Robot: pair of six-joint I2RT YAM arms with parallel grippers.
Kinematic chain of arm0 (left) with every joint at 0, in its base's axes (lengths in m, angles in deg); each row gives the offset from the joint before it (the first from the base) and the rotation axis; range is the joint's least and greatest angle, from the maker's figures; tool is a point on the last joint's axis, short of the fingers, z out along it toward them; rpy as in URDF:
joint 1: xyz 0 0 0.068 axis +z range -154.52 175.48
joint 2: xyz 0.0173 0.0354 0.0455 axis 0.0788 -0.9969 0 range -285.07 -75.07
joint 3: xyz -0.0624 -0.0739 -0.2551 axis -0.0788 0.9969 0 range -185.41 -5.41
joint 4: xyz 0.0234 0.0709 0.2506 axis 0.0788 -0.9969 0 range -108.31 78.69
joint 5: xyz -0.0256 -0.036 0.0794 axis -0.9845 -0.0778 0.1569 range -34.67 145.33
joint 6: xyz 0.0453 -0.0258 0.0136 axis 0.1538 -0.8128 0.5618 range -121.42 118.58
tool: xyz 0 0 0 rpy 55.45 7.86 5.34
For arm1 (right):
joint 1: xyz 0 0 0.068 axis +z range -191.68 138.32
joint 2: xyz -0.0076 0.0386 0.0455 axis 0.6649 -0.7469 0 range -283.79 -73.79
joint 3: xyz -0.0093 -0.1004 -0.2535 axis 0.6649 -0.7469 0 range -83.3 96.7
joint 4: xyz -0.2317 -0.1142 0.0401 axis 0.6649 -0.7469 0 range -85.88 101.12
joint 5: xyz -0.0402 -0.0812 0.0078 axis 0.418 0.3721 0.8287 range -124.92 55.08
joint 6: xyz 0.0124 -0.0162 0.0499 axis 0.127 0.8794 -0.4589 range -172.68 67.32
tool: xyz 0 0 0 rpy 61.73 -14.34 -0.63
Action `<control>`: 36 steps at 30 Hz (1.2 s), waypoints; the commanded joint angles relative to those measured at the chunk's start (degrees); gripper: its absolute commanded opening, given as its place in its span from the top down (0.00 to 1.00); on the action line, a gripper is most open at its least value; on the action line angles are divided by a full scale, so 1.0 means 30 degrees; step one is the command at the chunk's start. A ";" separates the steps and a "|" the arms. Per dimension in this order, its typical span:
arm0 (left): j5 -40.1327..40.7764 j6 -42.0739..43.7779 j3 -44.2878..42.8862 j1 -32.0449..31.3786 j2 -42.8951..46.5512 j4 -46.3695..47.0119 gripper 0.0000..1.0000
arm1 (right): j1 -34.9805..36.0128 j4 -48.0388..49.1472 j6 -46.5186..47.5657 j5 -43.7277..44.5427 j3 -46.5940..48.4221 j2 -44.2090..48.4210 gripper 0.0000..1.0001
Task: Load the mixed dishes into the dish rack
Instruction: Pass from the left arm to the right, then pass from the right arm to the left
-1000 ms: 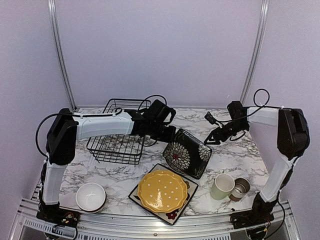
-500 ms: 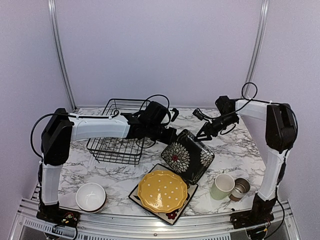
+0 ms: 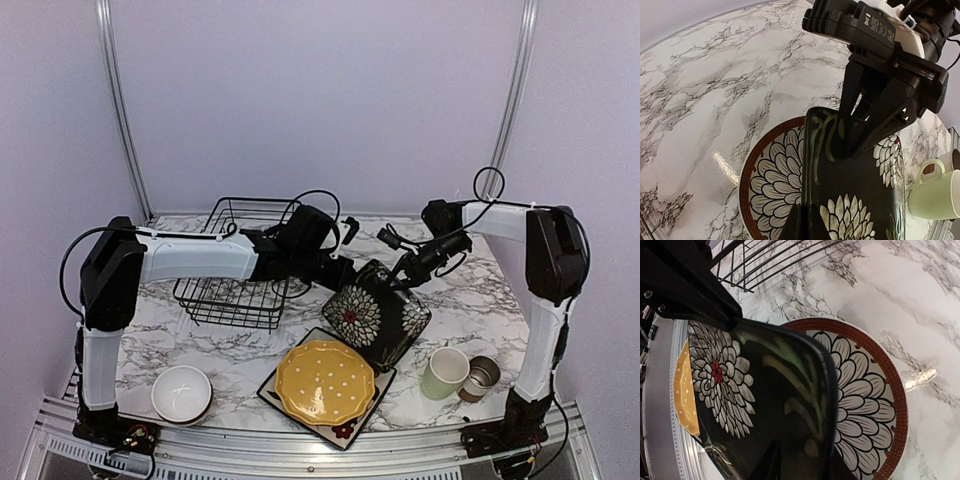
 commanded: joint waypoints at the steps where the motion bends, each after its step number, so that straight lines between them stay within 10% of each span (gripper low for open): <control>1: -0.0042 0.0456 -0.0100 -0.0046 0.1334 0.1605 1.00 | 0.0043 -0.1038 0.0386 -0.1472 0.0379 -0.0557 0.84; 3: -0.0319 0.0630 -0.0227 0.0020 0.1338 0.1244 1.00 | 0.0054 -0.1378 0.0544 -0.1603 0.0615 -0.0565 0.89; 9: -0.2535 0.2400 -0.1360 0.0141 0.1299 -0.2426 0.45 | 0.0422 -0.2392 0.1205 -0.1239 0.1732 -0.0246 1.00; 36: -0.4530 0.4687 -0.1106 0.0921 0.4101 -0.8038 0.42 | 0.3617 -0.4924 0.2441 -0.0350 0.6916 0.1837 1.00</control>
